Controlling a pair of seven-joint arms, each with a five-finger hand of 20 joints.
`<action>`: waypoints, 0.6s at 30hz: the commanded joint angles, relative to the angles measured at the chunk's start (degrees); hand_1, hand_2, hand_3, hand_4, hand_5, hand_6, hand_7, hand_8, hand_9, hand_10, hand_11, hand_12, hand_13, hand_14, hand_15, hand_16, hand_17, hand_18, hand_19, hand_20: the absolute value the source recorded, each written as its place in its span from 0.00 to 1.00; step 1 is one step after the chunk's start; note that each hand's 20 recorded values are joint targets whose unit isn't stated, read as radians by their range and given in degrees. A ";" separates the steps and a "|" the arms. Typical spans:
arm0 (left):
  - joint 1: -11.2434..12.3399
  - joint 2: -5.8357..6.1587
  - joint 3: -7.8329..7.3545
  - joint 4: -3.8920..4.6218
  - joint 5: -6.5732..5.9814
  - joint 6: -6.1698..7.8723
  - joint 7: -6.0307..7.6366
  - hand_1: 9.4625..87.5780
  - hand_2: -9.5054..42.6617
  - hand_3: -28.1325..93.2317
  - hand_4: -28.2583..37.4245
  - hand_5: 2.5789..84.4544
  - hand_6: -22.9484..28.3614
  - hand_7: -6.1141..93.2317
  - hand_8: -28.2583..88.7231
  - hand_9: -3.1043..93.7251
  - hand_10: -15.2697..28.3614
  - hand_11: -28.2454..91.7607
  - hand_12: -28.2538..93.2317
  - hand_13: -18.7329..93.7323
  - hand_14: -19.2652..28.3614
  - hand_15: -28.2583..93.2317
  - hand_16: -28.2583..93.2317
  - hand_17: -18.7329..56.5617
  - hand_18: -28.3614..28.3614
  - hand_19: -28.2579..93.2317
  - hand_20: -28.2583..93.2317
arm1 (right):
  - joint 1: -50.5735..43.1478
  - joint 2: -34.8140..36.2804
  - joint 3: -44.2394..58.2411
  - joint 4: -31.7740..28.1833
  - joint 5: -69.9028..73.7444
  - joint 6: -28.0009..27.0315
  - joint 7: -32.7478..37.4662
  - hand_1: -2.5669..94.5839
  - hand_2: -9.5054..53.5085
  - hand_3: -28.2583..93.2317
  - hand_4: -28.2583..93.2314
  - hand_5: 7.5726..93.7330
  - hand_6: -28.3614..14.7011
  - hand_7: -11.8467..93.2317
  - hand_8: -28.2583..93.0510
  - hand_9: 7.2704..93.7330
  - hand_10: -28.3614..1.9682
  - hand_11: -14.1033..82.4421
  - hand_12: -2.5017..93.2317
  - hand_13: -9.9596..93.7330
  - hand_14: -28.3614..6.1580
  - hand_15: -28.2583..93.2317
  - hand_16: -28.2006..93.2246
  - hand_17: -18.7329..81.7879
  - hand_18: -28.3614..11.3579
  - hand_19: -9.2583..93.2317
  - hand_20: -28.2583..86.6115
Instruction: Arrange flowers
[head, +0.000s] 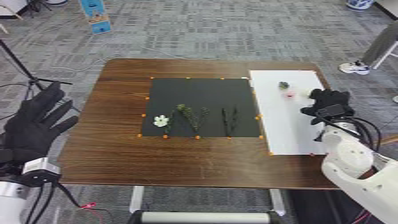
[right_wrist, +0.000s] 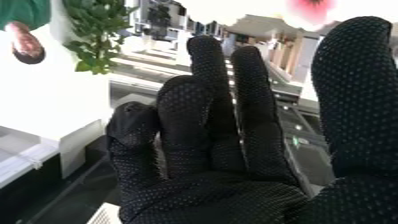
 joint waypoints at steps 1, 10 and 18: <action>0.24 0.00 -0.11 -0.17 -0.06 -0.25 -0.13 0.20 0.01 0.71 0.00 0.23 0.48 0.20 0.18 0.20 0.53 0.30 0.42 0.28 0.66 0.28 0.29 0.05 0.93 0.53 0.27 | -1.48 0.30 1.80 1.10 3.90 -2.07 -2.51 0.45 0.00 0.71 0.00 0.50 0.67 0.34 0.13 0.59 0.56 0.38 0.25 0.65 0.54 0.89 0.50 0.48 0.19 0.94 0.77; 0.21 0.08 0.02 -0.18 -0.09 0.00 -0.11 0.20 0.02 0.71 0.00 0.23 0.48 0.20 0.18 0.20 0.53 0.30 0.42 0.28 0.67 0.28 0.29 0.05 0.93 0.53 0.27 | 1.72 -1.47 -1.17 3.88 6.09 -2.36 -5.49 0.45 0.00 0.70 0.00 0.49 0.64 0.33 0.14 0.60 0.56 0.37 0.24 0.66 0.55 0.89 0.49 0.48 0.19 0.94 0.77; 0.01 0.07 0.26 -0.21 -0.10 0.19 -0.21 0.20 0.02 0.71 0.00 0.23 0.48 0.20 0.18 0.20 0.53 0.30 0.42 0.28 0.67 0.28 0.29 0.05 0.93 0.54 0.27 | 4.43 -3.00 -4.21 7.14 5.87 -1.37 -6.05 0.40 0.00 0.86 0.00 0.54 0.67 0.37 0.13 0.67 0.61 0.41 0.24 0.70 0.59 0.89 0.49 0.51 0.22 0.96 0.76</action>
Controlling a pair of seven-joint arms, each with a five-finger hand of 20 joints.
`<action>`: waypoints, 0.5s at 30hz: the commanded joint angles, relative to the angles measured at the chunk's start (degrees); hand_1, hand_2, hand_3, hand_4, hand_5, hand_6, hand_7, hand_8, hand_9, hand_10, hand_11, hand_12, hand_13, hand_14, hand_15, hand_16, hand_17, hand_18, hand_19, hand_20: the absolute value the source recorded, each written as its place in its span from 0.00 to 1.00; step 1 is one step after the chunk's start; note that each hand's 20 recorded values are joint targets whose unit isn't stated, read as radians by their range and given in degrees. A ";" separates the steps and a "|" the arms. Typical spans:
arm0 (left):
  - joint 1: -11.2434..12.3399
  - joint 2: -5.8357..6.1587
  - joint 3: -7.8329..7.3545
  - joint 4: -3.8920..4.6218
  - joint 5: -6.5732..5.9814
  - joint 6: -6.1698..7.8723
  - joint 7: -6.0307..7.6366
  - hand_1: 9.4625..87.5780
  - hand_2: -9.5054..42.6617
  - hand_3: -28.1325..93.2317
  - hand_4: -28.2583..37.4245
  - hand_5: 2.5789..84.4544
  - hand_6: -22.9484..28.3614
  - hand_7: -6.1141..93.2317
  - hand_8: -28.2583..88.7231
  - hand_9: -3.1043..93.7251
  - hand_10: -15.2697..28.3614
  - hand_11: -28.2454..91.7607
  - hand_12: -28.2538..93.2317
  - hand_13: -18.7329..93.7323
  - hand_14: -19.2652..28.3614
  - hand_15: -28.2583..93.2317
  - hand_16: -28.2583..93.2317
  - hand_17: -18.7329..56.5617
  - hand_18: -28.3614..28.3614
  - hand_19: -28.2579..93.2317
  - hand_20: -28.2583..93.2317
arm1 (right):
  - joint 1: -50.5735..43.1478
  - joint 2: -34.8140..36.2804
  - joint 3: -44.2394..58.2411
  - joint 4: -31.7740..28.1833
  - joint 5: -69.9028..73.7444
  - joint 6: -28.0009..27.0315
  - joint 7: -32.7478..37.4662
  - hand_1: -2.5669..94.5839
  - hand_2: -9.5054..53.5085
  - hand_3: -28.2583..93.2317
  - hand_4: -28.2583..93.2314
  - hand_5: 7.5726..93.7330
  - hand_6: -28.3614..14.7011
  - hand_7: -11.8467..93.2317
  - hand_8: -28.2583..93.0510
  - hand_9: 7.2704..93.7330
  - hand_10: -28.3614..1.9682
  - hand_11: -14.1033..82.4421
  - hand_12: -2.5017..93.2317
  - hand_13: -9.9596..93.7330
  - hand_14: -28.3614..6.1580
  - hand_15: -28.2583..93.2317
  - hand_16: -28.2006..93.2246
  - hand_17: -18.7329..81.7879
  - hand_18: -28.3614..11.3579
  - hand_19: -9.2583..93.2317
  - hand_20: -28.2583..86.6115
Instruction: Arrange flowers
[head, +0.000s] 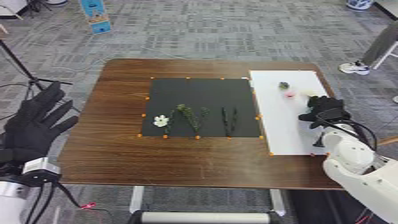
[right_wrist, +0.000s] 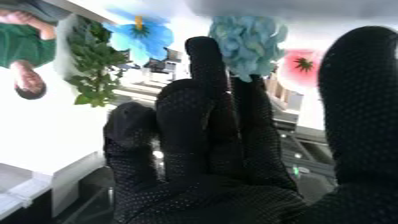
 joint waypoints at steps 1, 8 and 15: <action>0.13 -0.14 0.16 -0.28 -0.14 0.20 -0.26 0.20 0.02 0.71 0.00 0.23 0.48 0.20 0.18 0.20 0.53 0.30 0.42 0.28 0.67 0.28 0.29 0.05 0.93 0.53 0.27 | 1.57 -2.08 -1.68 2.44 -0.54 1.79 -1.25 0.42 0.00 0.88 0.00 0.55 0.69 0.38 0.12 0.68 0.64 0.41 0.26 0.70 0.60 0.89 0.49 0.52 0.22 0.96 0.75; 0.45 -0.25 -0.44 -0.76 -0.15 0.76 0.00 0.20 0.03 0.71 0.00 0.23 0.48 0.20 0.18 0.20 0.53 0.30 0.42 0.28 0.67 0.28 0.29 0.05 0.93 0.54 0.27 | 2.33 -2.54 -1.44 1.89 -1.19 4.97 -3.57 0.60 0.00 0.88 0.00 0.68 0.72 0.58 0.26 0.87 0.74 0.35 0.51 0.76 0.67 0.87 0.54 0.56 0.24 0.98 0.74; 0.19 0.42 -0.99 -1.51 0.19 -0.10 0.31 0.19 0.02 0.71 0.00 0.23 0.48 0.20 0.18 0.20 0.53 0.30 0.42 0.28 0.67 0.28 0.29 0.05 0.93 0.54 0.27 | 4.29 -2.12 -1.92 -1.87 -0.51 8.58 -5.56 0.60 0.00 0.90 0.00 0.72 0.71 0.58 0.24 0.88 0.73 0.36 0.51 0.77 0.68 0.86 0.56 0.57 0.23 0.99 0.74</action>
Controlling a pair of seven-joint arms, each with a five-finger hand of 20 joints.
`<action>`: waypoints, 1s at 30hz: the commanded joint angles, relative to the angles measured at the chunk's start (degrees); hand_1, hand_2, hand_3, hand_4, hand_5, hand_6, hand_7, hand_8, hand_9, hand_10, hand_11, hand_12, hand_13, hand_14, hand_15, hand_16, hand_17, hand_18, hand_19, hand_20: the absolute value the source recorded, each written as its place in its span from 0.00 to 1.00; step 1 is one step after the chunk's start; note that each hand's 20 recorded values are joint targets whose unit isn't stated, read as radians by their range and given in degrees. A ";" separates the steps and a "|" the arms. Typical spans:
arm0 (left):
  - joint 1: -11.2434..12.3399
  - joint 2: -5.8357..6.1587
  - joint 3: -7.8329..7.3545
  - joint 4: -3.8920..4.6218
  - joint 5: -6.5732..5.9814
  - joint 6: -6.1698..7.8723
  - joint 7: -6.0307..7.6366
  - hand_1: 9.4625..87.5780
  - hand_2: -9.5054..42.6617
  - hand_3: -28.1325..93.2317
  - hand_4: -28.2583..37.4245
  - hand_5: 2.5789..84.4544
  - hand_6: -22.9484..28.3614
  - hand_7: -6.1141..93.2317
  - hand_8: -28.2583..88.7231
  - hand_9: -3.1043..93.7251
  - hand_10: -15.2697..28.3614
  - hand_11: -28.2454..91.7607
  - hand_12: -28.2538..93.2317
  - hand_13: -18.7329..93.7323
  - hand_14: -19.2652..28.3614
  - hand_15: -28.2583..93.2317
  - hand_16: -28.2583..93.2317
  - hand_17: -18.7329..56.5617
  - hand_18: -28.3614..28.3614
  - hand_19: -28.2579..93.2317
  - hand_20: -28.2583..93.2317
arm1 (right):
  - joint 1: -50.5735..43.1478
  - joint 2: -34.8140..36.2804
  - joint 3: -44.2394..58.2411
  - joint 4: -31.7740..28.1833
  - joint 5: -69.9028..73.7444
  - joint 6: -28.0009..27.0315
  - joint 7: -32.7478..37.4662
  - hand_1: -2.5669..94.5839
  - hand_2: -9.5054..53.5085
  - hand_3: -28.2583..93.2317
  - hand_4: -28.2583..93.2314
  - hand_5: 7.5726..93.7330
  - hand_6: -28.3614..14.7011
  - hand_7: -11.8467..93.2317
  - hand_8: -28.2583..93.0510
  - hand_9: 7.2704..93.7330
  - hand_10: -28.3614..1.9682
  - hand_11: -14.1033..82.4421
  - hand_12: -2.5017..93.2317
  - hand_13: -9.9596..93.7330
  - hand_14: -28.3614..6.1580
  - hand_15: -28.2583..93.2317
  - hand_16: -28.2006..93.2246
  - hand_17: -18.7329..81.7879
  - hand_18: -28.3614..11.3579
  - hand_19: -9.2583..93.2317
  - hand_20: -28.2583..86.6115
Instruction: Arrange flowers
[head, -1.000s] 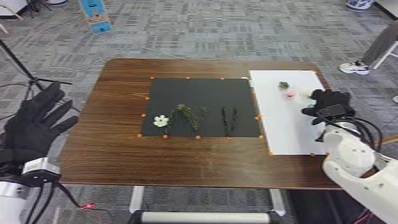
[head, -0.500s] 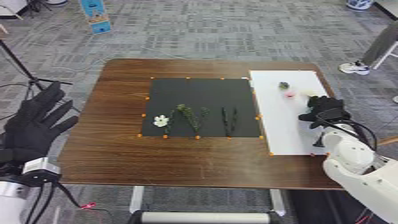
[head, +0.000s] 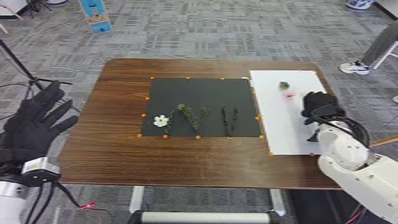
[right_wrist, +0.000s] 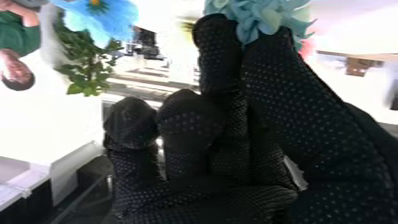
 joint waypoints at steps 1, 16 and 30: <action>-0.04 0.63 -0.64 -1.28 0.17 -0.10 0.40 0.19 0.02 0.72 0.00 0.23 0.48 0.20 0.18 0.20 0.53 0.30 0.42 0.28 0.67 0.28 0.29 0.05 0.93 0.54 0.27 | 2.36 0.05 -0.40 -5.09 -0.18 4.33 -2.77 0.59 0.00 0.91 0.00 0.72 0.71 0.58 0.24 0.88 0.73 0.35 0.51 0.77 0.68 0.86 0.56 0.57 0.23 0.99 0.74; -1.59 1.56 -0.23 -0.65 0.17 -2.78 -1.07 0.20 0.01 0.71 0.00 0.23 0.48 0.20 0.18 0.20 0.53 0.30 0.42 0.28 0.67 0.28 0.29 0.05 0.94 0.54 0.27 | 26.06 -13.68 -22.36 -3.43 3.14 7.83 -12.43 0.59 0.00 0.91 0.00 0.72 0.72 0.57 0.24 0.89 0.74 0.35 0.52 0.77 0.68 0.86 0.57 0.57 0.23 0.99 0.74; -0.70 0.82 0.03 -0.60 0.46 -1.64 -1.97 0.21 0.01 0.70 0.00 0.21 0.48 0.19 0.18 0.19 0.52 0.27 0.43 0.27 0.67 0.26 0.29 0.04 0.95 0.53 0.26 | 30.85 -22.71 -32.19 -1.53 6.13 4.48 -14.36 0.59 0.00 0.90 0.00 0.72 0.72 0.57 0.24 0.89 0.75 0.35 0.51 0.77 0.68 0.87 0.56 0.58 0.24 1.00 0.74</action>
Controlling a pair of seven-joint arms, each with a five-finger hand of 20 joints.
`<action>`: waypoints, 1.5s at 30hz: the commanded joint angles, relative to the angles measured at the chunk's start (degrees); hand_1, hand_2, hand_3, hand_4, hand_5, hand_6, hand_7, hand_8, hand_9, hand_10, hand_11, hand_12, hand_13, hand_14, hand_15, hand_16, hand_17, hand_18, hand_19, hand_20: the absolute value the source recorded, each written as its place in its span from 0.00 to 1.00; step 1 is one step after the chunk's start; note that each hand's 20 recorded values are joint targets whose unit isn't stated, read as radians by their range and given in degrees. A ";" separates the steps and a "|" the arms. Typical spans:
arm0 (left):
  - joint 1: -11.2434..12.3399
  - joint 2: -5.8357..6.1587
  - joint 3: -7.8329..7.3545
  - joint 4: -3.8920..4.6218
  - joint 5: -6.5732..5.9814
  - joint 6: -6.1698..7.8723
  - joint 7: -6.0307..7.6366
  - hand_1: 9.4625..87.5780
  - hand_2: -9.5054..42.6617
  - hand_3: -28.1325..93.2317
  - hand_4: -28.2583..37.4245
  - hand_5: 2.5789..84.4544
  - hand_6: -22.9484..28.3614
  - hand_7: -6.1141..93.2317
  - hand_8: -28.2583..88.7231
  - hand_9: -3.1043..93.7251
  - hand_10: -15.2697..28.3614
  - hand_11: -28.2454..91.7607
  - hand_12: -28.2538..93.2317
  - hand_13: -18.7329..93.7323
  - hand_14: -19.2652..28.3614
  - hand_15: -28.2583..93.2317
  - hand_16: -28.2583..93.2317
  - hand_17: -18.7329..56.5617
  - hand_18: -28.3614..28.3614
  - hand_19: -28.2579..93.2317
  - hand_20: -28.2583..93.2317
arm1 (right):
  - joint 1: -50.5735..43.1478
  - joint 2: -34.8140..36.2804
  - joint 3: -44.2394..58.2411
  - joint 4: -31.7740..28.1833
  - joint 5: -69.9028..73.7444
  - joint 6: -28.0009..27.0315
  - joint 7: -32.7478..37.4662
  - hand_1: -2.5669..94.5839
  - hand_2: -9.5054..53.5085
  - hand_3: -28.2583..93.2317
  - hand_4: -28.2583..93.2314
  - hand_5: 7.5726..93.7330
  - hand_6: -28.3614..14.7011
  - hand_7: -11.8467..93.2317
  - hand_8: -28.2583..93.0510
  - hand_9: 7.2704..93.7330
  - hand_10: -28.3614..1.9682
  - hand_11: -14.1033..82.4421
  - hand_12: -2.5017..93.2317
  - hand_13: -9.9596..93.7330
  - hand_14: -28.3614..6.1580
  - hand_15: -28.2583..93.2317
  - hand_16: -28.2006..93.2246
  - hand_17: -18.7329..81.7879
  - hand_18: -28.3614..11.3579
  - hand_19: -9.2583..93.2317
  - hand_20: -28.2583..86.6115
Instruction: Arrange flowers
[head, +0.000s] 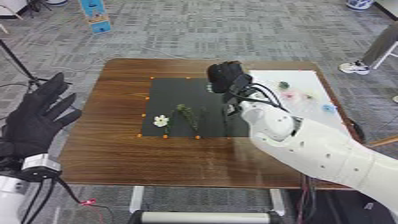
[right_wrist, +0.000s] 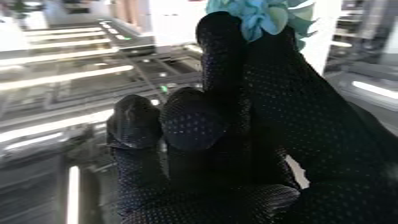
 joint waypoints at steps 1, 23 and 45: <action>0.24 -0.14 0.42 0.24 0.58 0.46 -0.60 0.21 0.01 0.70 0.00 0.21 0.48 0.19 0.18 0.19 0.52 0.27 0.43 0.27 0.67 0.26 0.29 0.04 0.95 0.53 0.26 | 0.67 -5.79 -2.21 -0.17 1.24 -2.36 -2.24 0.59 0.00 0.90 0.00 0.72 0.72 0.57 0.24 0.89 0.75 0.35 0.51 0.77 0.68 0.87 0.56 0.58 0.24 1.00 0.74; -13.37 7.95 9.05 4.13 4.24 -0.25 -2.68 0.20 0.03 0.71 0.00 0.21 0.50 0.18 0.19 0.19 0.54 0.26 0.43 0.27 0.70 0.27 0.29 0.03 0.96 0.54 0.26 | 2.92 -15.50 -6.98 9.31 1.76 5.51 -0.82 0.60 0.00 0.88 0.00 0.72 0.75 0.58 0.23 0.90 0.78 0.33 0.50 0.78 0.69 0.88 0.53 0.58 0.24 1.00 0.75; -21.00 10.78 14.36 5.90 3.81 -2.15 -1.16 0.18 0.02 0.73 0.00 0.21 0.52 0.14 0.21 0.19 0.56 0.22 0.43 0.27 0.75 0.23 0.29 0.02 0.99 0.55 0.26 | 9.57 -25.49 -15.89 23.79 5.31 13.46 -0.36 0.60 0.00 0.87 0.00 0.72 0.77 0.58 0.20 0.90 0.78 0.32 0.49 0.78 0.70 0.89 0.52 0.59 0.25 1.00 0.75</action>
